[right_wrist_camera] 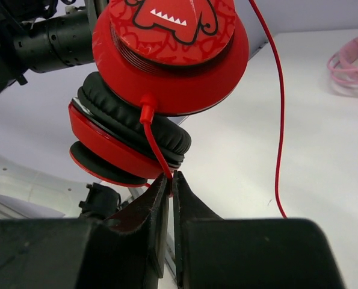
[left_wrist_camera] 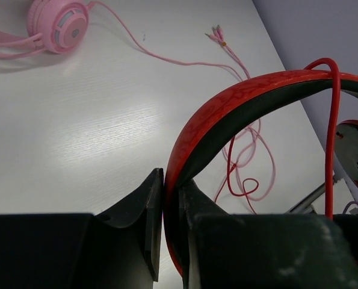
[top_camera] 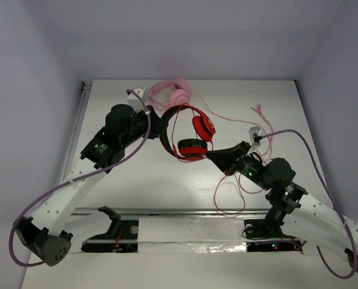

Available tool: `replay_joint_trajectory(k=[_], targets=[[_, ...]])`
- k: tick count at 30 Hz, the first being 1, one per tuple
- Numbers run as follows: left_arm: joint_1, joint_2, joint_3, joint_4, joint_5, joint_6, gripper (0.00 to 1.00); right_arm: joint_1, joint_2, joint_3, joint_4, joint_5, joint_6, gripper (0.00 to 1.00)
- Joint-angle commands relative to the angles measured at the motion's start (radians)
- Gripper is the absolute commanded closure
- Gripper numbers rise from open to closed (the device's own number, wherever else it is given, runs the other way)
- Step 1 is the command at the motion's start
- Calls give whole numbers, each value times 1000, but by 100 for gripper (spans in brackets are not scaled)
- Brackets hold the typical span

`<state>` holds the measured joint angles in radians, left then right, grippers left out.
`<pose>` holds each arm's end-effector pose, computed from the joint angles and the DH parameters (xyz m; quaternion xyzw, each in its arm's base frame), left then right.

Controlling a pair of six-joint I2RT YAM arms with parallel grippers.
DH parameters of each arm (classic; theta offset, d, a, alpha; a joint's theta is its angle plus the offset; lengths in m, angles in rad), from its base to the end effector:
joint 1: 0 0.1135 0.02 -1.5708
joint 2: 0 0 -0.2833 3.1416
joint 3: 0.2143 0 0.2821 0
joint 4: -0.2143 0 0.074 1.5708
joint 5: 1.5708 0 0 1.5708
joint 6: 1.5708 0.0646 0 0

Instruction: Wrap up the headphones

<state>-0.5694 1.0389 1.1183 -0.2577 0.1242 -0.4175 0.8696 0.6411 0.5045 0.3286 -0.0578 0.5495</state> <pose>0.2334 -0.1589 0.4148 0.0978 0.7605 -0.3451 0.5412 0.1327 0.1630 0.3313 -0.1233 0.6241 0.5164 0.5732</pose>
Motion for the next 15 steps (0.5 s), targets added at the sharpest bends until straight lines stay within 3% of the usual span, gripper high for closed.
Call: replay_joint_trajectory(k=[1, 3, 15], targets=[[3, -31, 11, 155, 46, -70, 100, -4, -27, 23, -31, 30, -26, 88], [3, -22, 9, 158, 67, -75, 100, -4, -15, 26, -30, 35, -25, 99], [3, -27, -14, 201, 224, -135, 100, -4, 63, 39, -11, 177, -22, 100]])
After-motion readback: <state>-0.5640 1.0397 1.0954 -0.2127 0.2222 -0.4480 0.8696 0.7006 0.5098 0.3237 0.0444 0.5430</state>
